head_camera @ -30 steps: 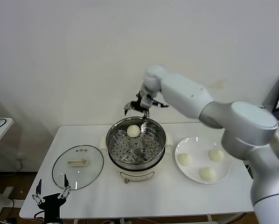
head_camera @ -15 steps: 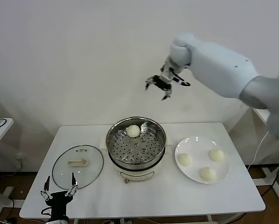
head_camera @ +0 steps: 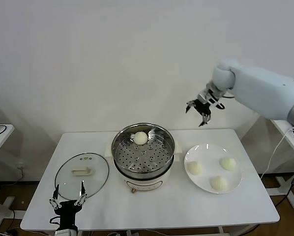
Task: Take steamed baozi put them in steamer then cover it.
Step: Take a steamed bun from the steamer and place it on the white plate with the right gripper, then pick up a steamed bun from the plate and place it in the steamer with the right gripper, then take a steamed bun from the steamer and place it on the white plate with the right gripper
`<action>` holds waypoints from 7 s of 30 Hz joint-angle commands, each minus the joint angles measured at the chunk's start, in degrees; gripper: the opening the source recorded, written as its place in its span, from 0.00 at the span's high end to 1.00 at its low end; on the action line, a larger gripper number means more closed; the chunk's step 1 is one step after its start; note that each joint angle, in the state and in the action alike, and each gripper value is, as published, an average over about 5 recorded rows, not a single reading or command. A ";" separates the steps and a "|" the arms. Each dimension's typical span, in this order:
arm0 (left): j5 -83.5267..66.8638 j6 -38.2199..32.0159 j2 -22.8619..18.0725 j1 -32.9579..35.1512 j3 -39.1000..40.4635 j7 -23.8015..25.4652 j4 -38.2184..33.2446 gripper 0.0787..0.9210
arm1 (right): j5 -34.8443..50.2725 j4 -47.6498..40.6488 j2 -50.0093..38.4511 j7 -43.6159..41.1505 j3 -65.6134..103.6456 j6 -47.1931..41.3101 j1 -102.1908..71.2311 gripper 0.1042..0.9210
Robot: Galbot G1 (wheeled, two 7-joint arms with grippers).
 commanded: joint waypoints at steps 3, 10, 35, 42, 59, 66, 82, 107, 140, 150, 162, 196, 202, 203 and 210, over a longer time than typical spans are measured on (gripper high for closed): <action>0.52 -0.02 -0.12 -0.68 0.57 -0.01 1.35 0.12 | 2.55 4.69 -4.67 -2.89 -3.45 -3.55 -3.66 0.12; 0.41 -0.22 -0.11 -0.73 0.20 0.06 1.38 0.12 | 2.25 4.82 -4.51 -3.15 -1.19 -3.84 -8.48 0.12; 0.13 -0.21 -0.24 -0.44 -0.73 0.13 1.01 0.12 | -5.34 -4.15 0.10 -2.03 7.43 -4.41 -20.33 0.12; 0.10 -0.26 -0.29 -0.62 -0.71 0.19 1.28 0.12 | -6.52 -7.15 2.12 -1.58 9.40 -3.83 -21.80 0.12; -0.16 -0.44 -0.40 -0.68 -0.94 0.17 1.49 0.12 | -8.44 -9.39 4.38 -1.61 10.57 -3.59 -22.93 0.22; -0.07 -0.39 -0.51 -0.72 -0.77 0.12 1.32 0.12 | -7.79 -7.46 2.79 -1.68 10.30 -4.15 -22.63 0.43; 0.00 -0.11 -0.43 -0.77 -0.64 0.06 1.07 0.12 | -5.16 -6.44 1.54 -1.80 10.18 -4.35 -17.53 0.59; 1.01 0.25 -0.15 -2.01 0.85 0.03 0.81 0.12 | 15.85 6.84 12.08 -0.24 -3.09 -10.51 15.72 0.58; -0.55 0.01 0.04 -3.95 -1.21 -0.23 0.60 0.12 | 32.95 -1.04 34.89 9.10 -13.36 -24.06 4.10 0.57; -0.97 -0.26 0.39 -4.02 -1.51 -0.18 0.59 0.12 | 32.19 -2.87 35.86 9.21 -13.10 -24.48 1.65 0.57; -1.26 -0.68 0.46 -3.79 -1.63 -0.09 0.60 0.12 | 29.23 -5.15 35.97 9.30 -11.96 -24.33 -0.70 0.57; -0.02 -0.87 0.59 -2.85 -0.81 -0.15 0.97 0.12 | 19.04 1.25 16.87 3.40 -5.83 -15.69 16.57 0.12; 0.75 -1.26 1.04 -2.09 -0.58 -0.17 1.14 0.12 | 11.12 1.63 5.45 -1.07 -3.95 -9.51 19.99 0.12; 0.89 -1.41 1.02 -1.99 -0.50 -0.18 1.24 0.12 | 9.37 2.03 3.32 -1.79 -4.14 -8.58 20.05 0.12; 2.34 -1.90 0.40 -1.49 0.48 -0.28 1.67 0.12 | -0.25 10.79 -10.71 -5.10 -4.06 -4.35 14.11 0.12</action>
